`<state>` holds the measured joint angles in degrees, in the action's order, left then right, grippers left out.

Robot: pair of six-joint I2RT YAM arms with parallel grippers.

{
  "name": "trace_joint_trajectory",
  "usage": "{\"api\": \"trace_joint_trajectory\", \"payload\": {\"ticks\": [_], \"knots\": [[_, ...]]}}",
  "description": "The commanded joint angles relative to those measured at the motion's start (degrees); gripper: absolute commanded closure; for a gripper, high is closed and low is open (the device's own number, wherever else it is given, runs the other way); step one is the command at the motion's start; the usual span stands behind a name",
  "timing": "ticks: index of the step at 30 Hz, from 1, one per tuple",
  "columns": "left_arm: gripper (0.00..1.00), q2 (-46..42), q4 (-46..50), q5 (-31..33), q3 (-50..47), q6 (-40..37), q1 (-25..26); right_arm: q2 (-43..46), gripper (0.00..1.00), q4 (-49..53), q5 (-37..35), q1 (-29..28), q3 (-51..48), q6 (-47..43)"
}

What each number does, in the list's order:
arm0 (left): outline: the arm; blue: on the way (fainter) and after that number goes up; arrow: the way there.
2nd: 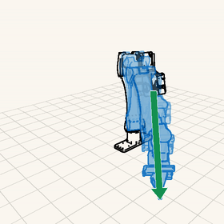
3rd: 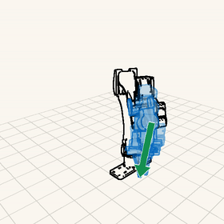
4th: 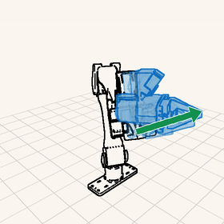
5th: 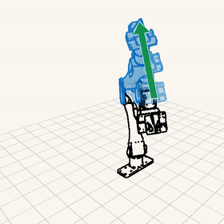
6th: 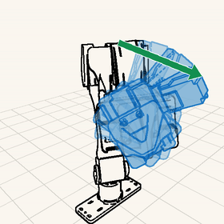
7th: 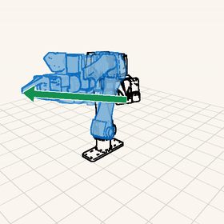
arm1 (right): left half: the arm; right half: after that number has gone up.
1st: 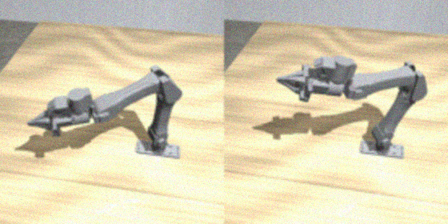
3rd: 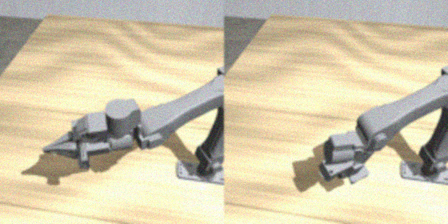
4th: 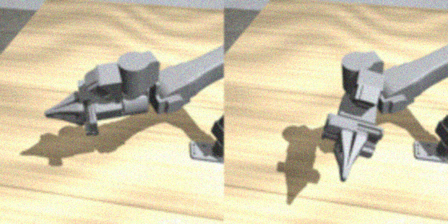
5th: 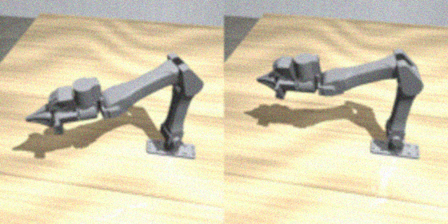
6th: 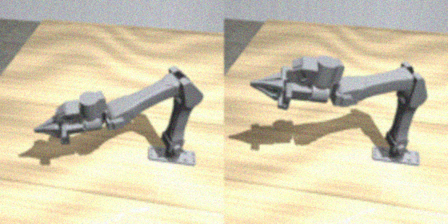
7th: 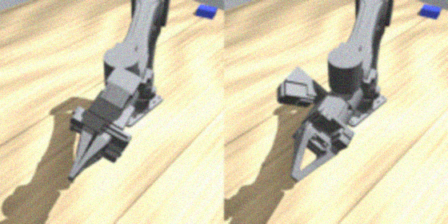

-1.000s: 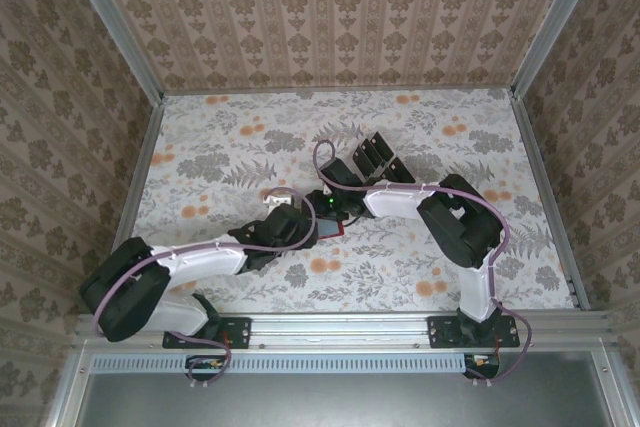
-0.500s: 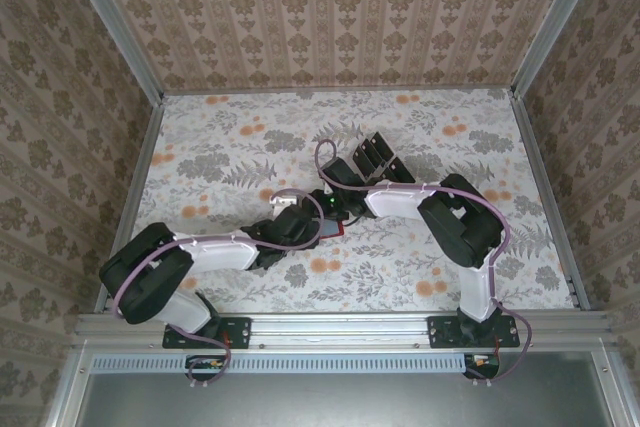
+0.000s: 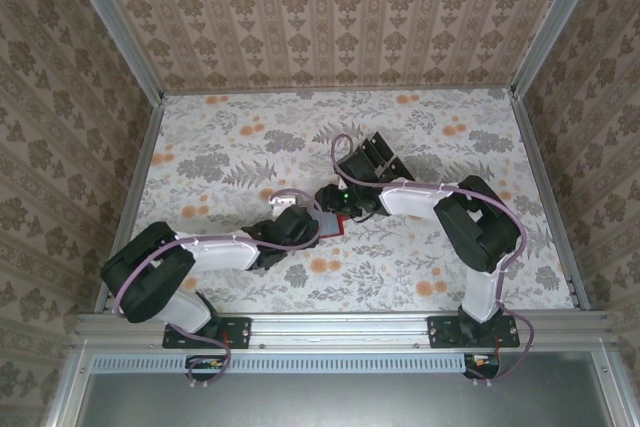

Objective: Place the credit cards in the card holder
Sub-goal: Flip over the card slot on the card holder.

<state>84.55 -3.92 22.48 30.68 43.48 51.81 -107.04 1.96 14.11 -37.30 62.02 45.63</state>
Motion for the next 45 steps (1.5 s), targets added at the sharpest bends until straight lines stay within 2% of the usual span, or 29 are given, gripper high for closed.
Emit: {"api": "trace_joint_trajectory", "payload": {"ticks": [1,19,27,32,36,45], "knots": [[0.00,0.9,2.5,1.4,-1.0,1.7,0.3,1.6,0.48,1.8,-0.9,0.2,-0.9,-0.3],[0.00,0.0,3.0,1.8,-0.3,0.4,0.3,-1.1,0.51,-0.6,6.1,-1.1,1.5,-0.4],[0.00,-13.0,11.9,5.8,0.1,0.1,-0.4,1.2,0.48,3.9,4.2,-4.7,4.4,-0.6],[0.00,-22.5,20.3,6.9,-0.6,1.7,-2.3,-2.3,0.46,6.3,2.6,-7.0,8.8,-0.3],[0.00,-28.4,22.9,7.3,-2.2,2.4,-3.4,-6.5,0.46,7.8,1.7,-9.1,13.1,0.2],[0.00,-33.3,24.6,6.2,-4.9,4.1,-5.3,-12.7,0.47,10.3,-0.4,-10.9,18.0,0.4]]}}
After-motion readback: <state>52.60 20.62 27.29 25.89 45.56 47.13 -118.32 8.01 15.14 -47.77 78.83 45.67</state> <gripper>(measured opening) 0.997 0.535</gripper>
